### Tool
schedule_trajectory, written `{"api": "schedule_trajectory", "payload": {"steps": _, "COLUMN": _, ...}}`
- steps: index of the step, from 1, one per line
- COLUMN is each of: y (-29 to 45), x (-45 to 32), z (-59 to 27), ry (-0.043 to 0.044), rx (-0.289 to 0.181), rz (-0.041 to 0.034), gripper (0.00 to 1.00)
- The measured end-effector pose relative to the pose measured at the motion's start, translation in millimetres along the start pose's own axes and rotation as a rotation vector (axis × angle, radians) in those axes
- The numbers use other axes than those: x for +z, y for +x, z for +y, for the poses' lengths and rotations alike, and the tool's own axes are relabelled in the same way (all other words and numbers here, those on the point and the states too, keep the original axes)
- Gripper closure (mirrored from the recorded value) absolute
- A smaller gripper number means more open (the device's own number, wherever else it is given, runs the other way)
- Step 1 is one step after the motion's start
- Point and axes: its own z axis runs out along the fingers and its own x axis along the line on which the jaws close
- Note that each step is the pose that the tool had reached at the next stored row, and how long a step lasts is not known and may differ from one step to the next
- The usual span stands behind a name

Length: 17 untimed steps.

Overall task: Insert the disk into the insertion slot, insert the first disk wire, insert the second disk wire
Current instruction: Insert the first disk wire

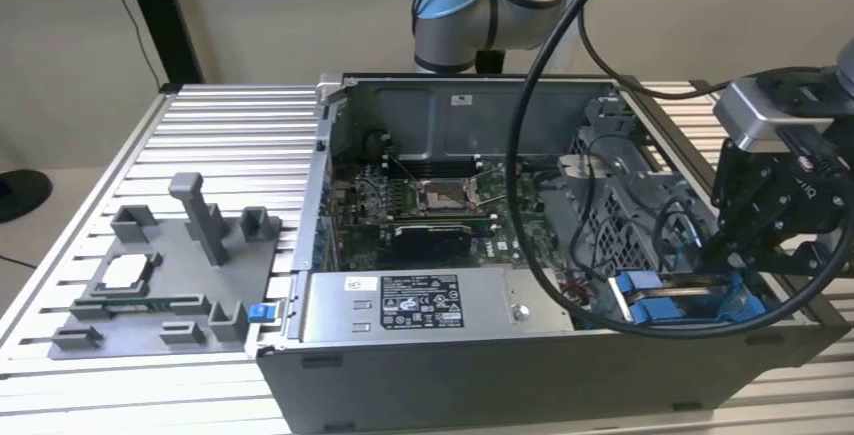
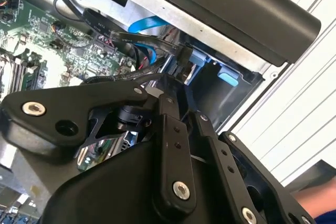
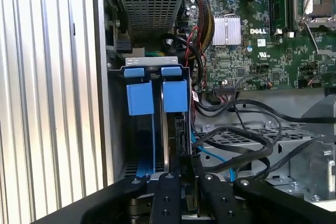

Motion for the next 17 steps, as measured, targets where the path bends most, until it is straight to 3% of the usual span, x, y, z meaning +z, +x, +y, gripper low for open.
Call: {"api": "schedule_trajectory", "payload": {"steps": 17, "y": -1.6, "x": 5.6, "z": -0.9, "ry": 0.0003, "rx": -0.003, "rz": 0.0001, "gripper": 1.0}}
